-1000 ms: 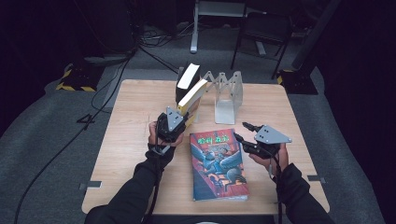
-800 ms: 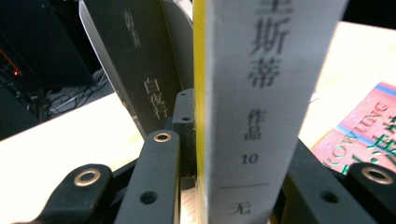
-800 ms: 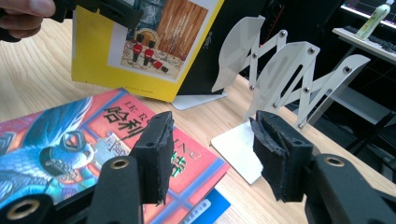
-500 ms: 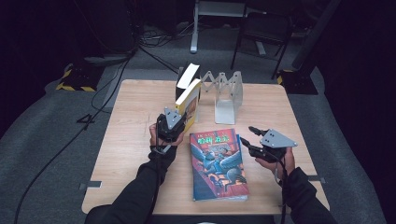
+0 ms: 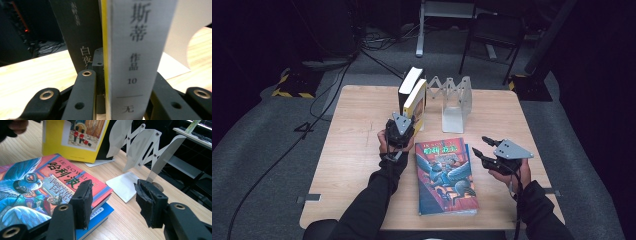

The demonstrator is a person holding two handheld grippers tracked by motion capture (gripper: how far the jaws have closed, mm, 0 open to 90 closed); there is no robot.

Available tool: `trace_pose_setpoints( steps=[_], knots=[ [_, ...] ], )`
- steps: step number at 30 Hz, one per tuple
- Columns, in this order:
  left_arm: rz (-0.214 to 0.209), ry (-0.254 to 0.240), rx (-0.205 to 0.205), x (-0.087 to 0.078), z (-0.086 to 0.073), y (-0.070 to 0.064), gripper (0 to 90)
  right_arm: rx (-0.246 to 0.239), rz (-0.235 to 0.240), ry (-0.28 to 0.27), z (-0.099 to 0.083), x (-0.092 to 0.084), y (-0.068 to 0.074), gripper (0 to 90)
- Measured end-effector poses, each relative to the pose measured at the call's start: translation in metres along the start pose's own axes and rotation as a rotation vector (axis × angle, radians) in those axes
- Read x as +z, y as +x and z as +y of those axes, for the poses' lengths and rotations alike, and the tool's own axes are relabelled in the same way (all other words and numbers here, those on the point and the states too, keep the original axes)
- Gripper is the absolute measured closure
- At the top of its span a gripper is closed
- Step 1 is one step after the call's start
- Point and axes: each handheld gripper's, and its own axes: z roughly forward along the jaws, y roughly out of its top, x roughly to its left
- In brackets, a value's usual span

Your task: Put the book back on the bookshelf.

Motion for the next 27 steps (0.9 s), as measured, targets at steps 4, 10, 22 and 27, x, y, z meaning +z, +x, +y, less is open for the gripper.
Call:
trace_pose_setpoints(
  steps=[4,10,22,27],
  knots=[
    [0.065,0.010,0.004,0.006,0.003,-0.011,75.1,-0.001,0.001,0.005,-0.001,0.000,0.000,47.5],
    [0.094,0.010,-0.032,0.015,0.004,-0.014,75.0,-0.017,0.007,0.009,-0.002,0.001,0.003,47.5],
    [0.127,0.011,-0.038,0.034,0.010,-0.025,74.9,-0.021,0.023,0.022,-0.002,0.003,0.004,47.3],
    [0.129,0.003,-0.069,0.039,0.011,-0.026,74.5,-0.020,0.026,0.029,-0.004,0.003,0.003,46.8]
  ],
)
